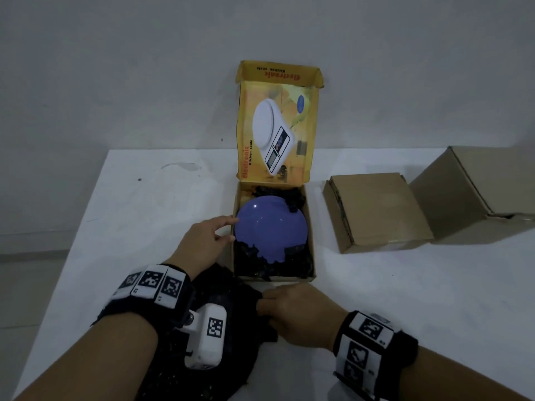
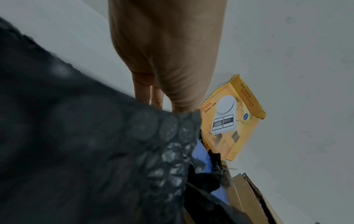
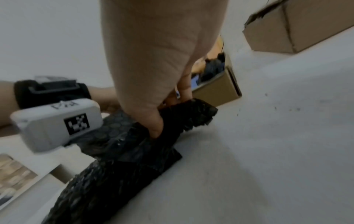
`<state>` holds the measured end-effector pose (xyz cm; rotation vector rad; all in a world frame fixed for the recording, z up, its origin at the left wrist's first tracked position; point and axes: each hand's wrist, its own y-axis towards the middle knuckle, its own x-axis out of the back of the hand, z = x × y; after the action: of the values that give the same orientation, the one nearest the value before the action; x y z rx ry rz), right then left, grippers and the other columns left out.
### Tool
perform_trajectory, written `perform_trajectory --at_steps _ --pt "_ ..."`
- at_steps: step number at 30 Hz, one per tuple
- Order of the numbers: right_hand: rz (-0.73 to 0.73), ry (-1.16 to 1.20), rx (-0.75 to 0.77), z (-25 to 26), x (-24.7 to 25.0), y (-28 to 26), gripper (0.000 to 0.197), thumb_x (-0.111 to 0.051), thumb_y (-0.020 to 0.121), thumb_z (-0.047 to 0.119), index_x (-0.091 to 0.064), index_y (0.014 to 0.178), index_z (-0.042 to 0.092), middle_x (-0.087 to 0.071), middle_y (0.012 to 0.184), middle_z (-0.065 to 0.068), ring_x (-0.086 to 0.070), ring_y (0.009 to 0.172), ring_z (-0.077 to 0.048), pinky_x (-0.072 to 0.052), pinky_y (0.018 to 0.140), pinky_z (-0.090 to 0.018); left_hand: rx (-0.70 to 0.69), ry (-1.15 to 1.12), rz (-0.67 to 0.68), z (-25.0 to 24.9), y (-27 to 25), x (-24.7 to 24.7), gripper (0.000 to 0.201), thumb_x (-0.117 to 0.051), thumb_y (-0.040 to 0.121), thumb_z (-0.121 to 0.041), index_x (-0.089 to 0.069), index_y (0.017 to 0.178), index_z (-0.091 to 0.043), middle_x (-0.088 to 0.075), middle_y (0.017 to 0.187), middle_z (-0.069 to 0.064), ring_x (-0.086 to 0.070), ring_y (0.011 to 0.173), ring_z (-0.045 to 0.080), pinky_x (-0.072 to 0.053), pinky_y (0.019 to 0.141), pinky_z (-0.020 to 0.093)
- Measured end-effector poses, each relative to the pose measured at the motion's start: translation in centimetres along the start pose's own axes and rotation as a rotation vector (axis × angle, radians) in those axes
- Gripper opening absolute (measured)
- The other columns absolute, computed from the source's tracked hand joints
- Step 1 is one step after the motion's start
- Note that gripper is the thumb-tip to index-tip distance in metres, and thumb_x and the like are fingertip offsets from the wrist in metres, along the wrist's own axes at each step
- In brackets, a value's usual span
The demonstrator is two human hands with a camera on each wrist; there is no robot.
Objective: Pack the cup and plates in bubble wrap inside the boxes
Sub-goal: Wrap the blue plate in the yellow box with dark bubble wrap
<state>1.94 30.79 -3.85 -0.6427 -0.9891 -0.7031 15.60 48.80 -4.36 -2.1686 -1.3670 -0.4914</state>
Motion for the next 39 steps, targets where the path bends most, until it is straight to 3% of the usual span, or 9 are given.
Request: perform_trajectory --at_steps 8,13,15,18,21,23,29,33,39 --pt "-0.408 0.364 -0.264 -2.3 6.8 -1.1 0.012 -0.052 0.075 0.032 -0.046 0.071 0.023 -0.051 0.062 0.004 -0.049 0.056 -0.013 -0.046 0.053 -0.033 -0.009 0.027 0.016 0.0 0.2 0.3 0.038 -0.061 0.087 -0.01 -0.061 0.12 -0.028 -0.068 0.109 0.001 -0.059 0.067 0.001 -0.043 0.069 0.021" --pt "-0.787 0.57 -0.499 -5.6 8.9 1.7 0.031 -0.05 0.08 0.007 -0.045 0.079 0.037 -0.055 0.071 0.006 -0.055 0.055 -0.022 -0.051 0.053 -0.044 -0.026 0.019 -0.016 0.0 0.4 -0.1 0.023 -0.06 0.087 -0.012 -0.053 0.105 -0.024 -0.06 0.121 -0.003 -0.063 0.073 0.014 -0.047 0.068 0.029" --pt "-0.883 0.542 -0.528 -6.2 9.2 3.7 0.041 -0.046 0.084 -0.003 -0.058 0.092 0.034 -0.064 0.091 0.006 -0.063 0.077 -0.018 -0.056 0.074 -0.039 -0.026 -0.015 -0.059 -0.1 0.7 -0.6 0.026 -0.059 0.088 -0.011 -0.048 0.11 -0.021 -0.057 0.125 0.0 -0.061 0.072 0.016 -0.047 0.073 0.03" --pt "-0.674 0.333 -0.552 -6.5 9.5 6.6 0.047 -0.045 0.091 -0.001 -0.046 0.137 0.011 -0.04 0.143 -0.008 -0.049 0.118 -0.025 -0.037 0.095 -0.017 0.015 -0.058 -0.063 -0.5 1.4 -1.3 0.043 -0.055 0.091 -0.01 -0.043 0.132 -0.019 -0.052 0.135 0.002 -0.058 0.086 0.015 -0.043 0.085 0.026" --pt "-0.179 0.18 -0.545 -6.0 9.1 9.3 0.078 -0.044 0.091 -0.002 0.0 0.152 0.015 0.016 0.158 0.0 -0.046 0.12 -0.03 -0.047 0.071 -0.027 0.058 -0.11 -0.049 -0.8 2.1 -1.5 0.049 -0.048 0.095 -0.013 -0.035 0.143 -0.016 -0.048 0.14 0.003 -0.052 0.101 0.012 -0.04 0.092 0.024" --pt "-0.008 -0.013 -0.482 -6.2 8.5 10.7 0.084 -0.043 0.089 -0.008 0.01 0.15 0.012 0.024 0.156 -0.005 -0.037 0.132 -0.031 -0.039 0.068 -0.027 0.07 -0.135 -0.062 -0.7 2.5 -1.6 0.047 -0.044 0.098 -0.014 -0.035 0.143 -0.018 -0.05 0.138 0.003 -0.054 0.108 0.015 -0.041 0.099 0.028" --pt "0.018 -0.293 -0.407 -7.0 8.2 13.3 0.051 -0.035 0.095 0.004 -0.024 0.144 0.013 -0.048 0.13 -0.021 -0.049 0.116 -0.035 -0.042 0.088 -0.042 0.07 -0.217 -0.059 -0.1 3.1 -1.4 0.046 -0.046 0.093 -0.004 -0.048 0.135 -0.022 -0.062 0.122 0.001 -0.063 0.101 0.018 -0.051 0.093 0.039" --pt "-0.126 -0.253 -0.468 -8.2 8.2 14.8 0.035 -0.043 0.093 0.01 -0.047 0.127 0.015 -0.049 0.124 -0.018 -0.044 0.116 -0.037 -0.037 0.098 -0.041 0.079 -0.265 -0.06 0.4 3.2 -1.5 0.044 -0.048 0.094 -0.007 -0.049 0.135 -0.023 -0.062 0.124 0.0 -0.064 0.102 0.017 -0.051 0.093 0.041" --pt "-0.407 -0.191 -0.56 -9.1 6.8 15.9 0.03 -0.063 0.082 0.009 -0.052 0.11 0.014 -0.053 0.111 -0.009 -0.054 0.096 -0.028 -0.05 0.068 -0.037 0.081 -0.295 -0.038 0.6 3.5 -0.9 0.045 -0.052 0.094 -0.008 -0.047 0.136 -0.02 -0.055 0.131 -0.005 -0.061 0.096 0.01 -0.052 0.088 0.027"
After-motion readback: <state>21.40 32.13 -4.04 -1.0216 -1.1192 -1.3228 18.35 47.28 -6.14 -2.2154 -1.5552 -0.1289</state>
